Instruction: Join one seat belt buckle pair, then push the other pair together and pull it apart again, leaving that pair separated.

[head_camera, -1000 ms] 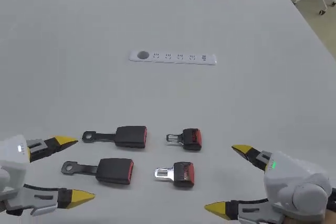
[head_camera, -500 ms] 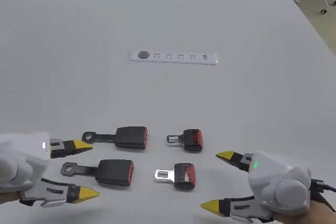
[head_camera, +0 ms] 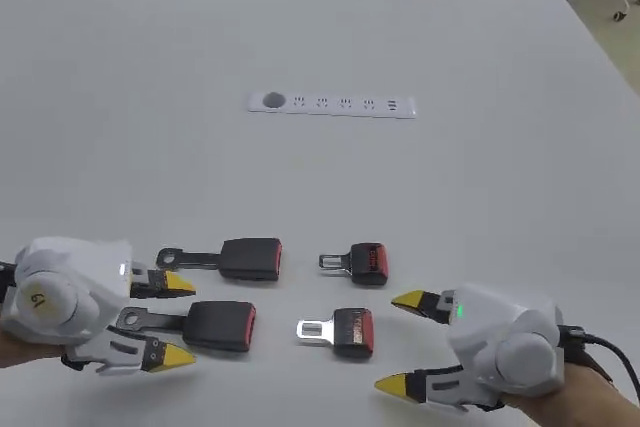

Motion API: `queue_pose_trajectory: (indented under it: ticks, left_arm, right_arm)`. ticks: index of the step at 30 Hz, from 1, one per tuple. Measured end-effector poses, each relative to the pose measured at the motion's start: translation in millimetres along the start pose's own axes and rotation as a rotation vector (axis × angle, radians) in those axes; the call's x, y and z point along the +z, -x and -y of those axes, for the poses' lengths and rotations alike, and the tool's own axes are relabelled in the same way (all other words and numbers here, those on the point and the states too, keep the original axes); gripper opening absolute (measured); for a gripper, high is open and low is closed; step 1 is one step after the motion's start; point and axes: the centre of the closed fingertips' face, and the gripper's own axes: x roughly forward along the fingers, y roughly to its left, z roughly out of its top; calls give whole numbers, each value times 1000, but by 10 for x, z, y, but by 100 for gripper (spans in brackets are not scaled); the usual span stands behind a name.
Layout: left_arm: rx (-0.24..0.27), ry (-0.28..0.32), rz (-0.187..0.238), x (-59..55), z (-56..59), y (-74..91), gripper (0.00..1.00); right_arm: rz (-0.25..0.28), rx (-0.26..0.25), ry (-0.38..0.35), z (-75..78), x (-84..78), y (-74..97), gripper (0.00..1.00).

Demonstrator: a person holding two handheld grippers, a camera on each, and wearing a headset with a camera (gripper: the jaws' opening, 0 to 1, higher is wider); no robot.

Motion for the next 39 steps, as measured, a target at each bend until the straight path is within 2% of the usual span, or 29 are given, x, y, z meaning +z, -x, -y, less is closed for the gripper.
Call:
queue_pose_trajectory:
  ticks: [5, 11, 17, 26, 39]
  left_arm:
    - [-28, -20, -26, -2, -7, -45, 40]
    - [-64, -63, -80, -52, -18, -112, 36]
    - [-85, -74, -98, -52, -33, -141, 33]
    - [-103, -78, -118, -78, -32, -162, 32]
    - [-130, -79, -130, -98, -32, -169, 31]
  right_arm:
    - [-1, 15, 14, 28, 28, -51, 49]
    - [-14, 48, 40, 27, 52, -132, 46]
    - [-2, 73, 29, 69, 99, -161, 42]
    - [-7, 109, 48, 36, 107, -199, 35]
    - [-13, 113, 70, 55, 78, -201, 31]
